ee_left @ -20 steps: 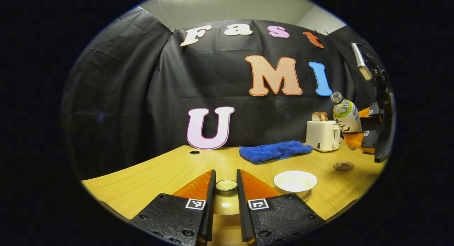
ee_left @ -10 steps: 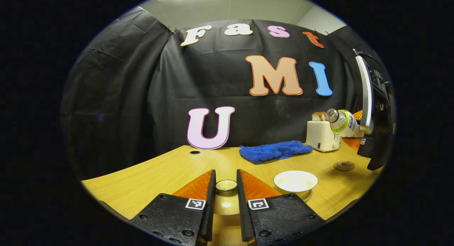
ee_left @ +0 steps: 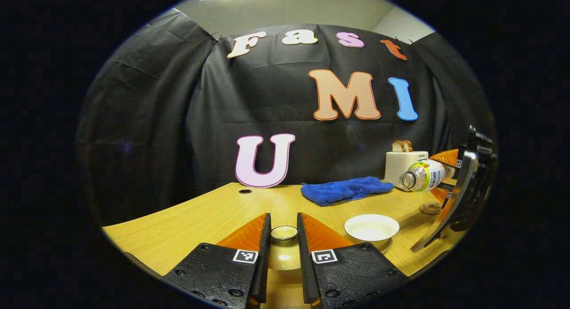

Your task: Open the teacup lid with one hand, grasp the water bottle and pour water into the teacup with the other hand; after pouring, place the water bottle on the coaster and then close the teacup lid.

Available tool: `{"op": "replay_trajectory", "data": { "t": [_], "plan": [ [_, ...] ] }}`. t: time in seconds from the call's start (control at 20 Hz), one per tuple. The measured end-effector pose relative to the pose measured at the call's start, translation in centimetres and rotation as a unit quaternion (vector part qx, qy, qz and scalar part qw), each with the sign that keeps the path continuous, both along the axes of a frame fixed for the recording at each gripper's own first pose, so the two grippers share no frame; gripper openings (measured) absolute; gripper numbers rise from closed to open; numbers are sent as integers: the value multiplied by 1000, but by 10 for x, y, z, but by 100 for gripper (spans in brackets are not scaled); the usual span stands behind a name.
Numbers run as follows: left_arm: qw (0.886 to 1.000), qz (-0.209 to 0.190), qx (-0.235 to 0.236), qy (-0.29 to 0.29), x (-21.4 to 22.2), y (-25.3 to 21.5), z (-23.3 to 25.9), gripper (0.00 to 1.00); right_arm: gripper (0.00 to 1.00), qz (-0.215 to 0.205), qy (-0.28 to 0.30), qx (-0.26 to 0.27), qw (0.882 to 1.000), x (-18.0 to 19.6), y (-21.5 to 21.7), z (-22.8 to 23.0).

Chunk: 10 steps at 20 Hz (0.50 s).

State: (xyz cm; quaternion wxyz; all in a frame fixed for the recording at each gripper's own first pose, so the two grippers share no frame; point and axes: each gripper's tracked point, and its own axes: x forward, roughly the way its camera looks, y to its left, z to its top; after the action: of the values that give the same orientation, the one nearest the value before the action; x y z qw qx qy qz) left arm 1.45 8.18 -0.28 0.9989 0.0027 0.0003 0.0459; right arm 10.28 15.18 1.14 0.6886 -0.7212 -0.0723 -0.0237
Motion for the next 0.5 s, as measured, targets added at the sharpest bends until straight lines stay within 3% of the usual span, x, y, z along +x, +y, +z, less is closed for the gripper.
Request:
{"op": "replay_trajectory", "data": {
  "t": [0.5],
  "plan": [
    [1000, 3, 0, 0, 0, 2, 0, 29, 52, 13, -40, -70, 997, -7, 10, 3]
  ]
}}
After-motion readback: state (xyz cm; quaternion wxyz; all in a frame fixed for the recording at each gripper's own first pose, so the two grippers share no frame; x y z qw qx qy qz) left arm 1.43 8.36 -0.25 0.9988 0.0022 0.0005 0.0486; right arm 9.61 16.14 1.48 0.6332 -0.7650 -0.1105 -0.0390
